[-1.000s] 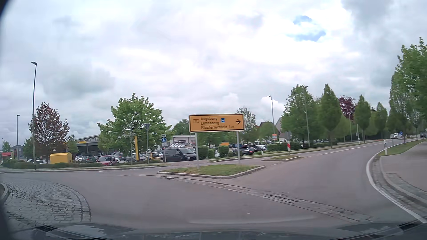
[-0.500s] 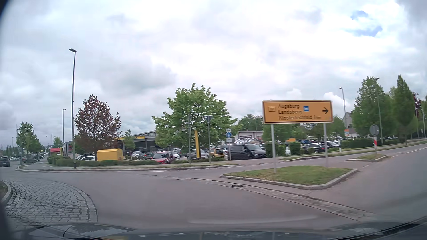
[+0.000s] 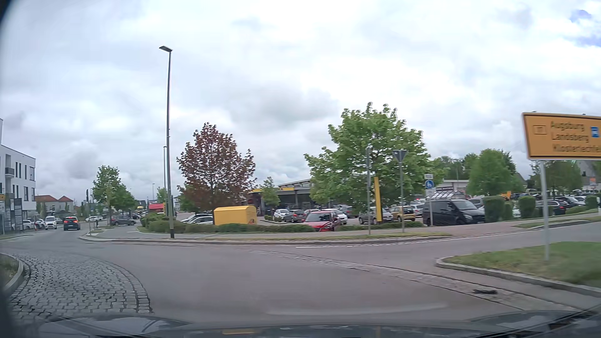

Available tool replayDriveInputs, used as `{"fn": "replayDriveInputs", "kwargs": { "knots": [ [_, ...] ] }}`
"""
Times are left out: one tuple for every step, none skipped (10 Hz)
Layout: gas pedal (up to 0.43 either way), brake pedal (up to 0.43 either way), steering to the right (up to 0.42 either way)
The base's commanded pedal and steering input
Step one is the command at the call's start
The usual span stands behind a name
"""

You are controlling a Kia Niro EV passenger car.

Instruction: Follow the waypoints while adhering to traffic rules and regulations

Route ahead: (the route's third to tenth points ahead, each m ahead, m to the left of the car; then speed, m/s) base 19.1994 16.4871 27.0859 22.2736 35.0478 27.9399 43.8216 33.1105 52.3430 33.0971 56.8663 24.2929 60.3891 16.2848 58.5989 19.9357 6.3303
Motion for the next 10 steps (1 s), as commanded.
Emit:
{"fn": "replayDriveInputs", "kwargs": {
  "knots": [
    [0.138, 0.006, -0.349],
    [0.138, 0.006, -0.349],
    [0.138, 0.006, -0.348],
    [0.138, 0.006, -0.347],
    [0.138, 0.006, -0.343],
    [0.138, 0.006, -0.338],
    [0.138, 0.012, -0.334],
    [0.138, 0.006, -0.329],
    [0.138, 0.006, -0.321],
    [0.138, 0.012, -0.309]
  ]
}}
